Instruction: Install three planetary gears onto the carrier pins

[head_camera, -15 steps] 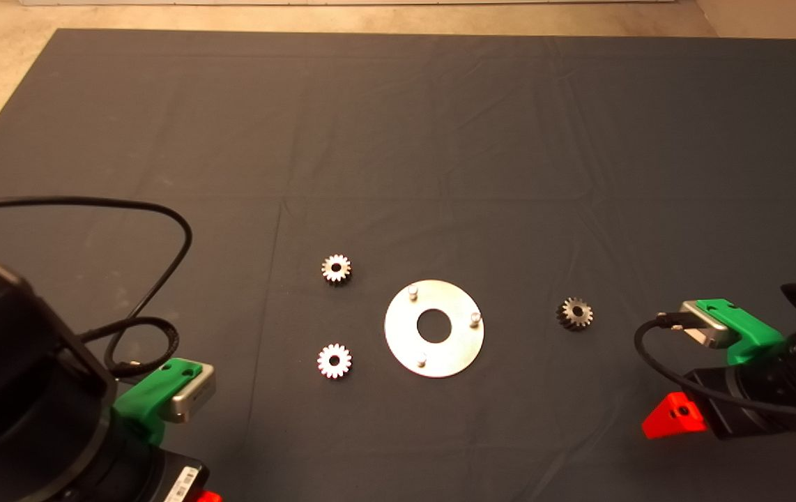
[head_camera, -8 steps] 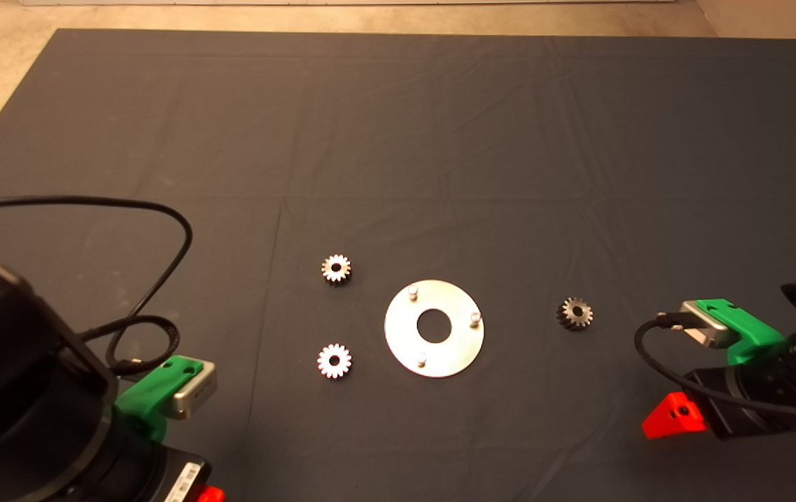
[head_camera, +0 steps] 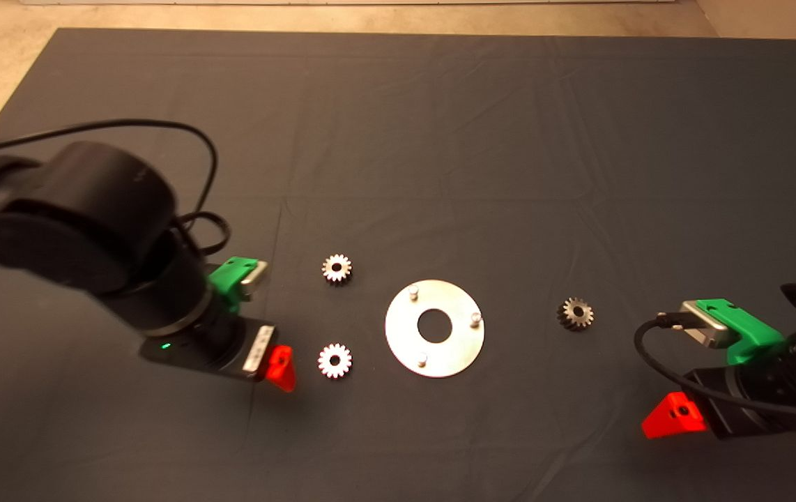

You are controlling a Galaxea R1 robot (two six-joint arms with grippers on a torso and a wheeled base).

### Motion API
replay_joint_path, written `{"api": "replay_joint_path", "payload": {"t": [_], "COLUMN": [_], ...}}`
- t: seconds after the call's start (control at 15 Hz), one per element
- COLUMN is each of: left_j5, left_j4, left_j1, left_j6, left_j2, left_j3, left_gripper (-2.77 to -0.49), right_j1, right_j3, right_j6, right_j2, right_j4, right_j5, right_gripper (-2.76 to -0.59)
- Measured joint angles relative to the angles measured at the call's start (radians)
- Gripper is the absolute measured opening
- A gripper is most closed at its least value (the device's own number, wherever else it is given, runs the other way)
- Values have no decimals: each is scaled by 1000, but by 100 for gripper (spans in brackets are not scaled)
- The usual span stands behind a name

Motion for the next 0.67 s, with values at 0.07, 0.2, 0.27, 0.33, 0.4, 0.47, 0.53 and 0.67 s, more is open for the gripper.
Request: {"api": "replay_joint_path", "payload": {"t": [0.07, 0.2, 0.27, 0.33, 0.4, 0.47, 0.53, 0.67], "left_j5": [-6, -9, -11, -15, -13, -11, -10, -9], "left_j4": [0, 7, 8, 10, 11, 12, 13, 14], "left_j1": [0, 8, 10, 14, 21, 28, 30, 31], "left_j6": [4, 25, 51, 75, 92, 115, 139, 180], "left_j2": [46, 124, 155, 169, 174, 184, 196, 227], "left_j3": [-27, -86, -120, -149, -187, -222, -256, -323], "left_gripper": [-49, -49, -49, -49, -49, -49, -49, -49], "right_j1": [0, 0, 0, 0, 0, 0, 0, 0], "right_j3": [0, 0, 0, 0, 0, 0, 0, 0], "right_j6": [0, 0, 0, 0, 0, 0, 0, 0], "right_j2": [0, 0, 0, 0, 0, 0, 0, 0], "right_j4": [0, 0, 0, 0, 0, 0, 0, 0], "right_j5": [0, -2, -1, 0, -1, 0, 0, 0], "right_gripper": [-63, -63, -63, -63, -63, -63, -63, -63]}}
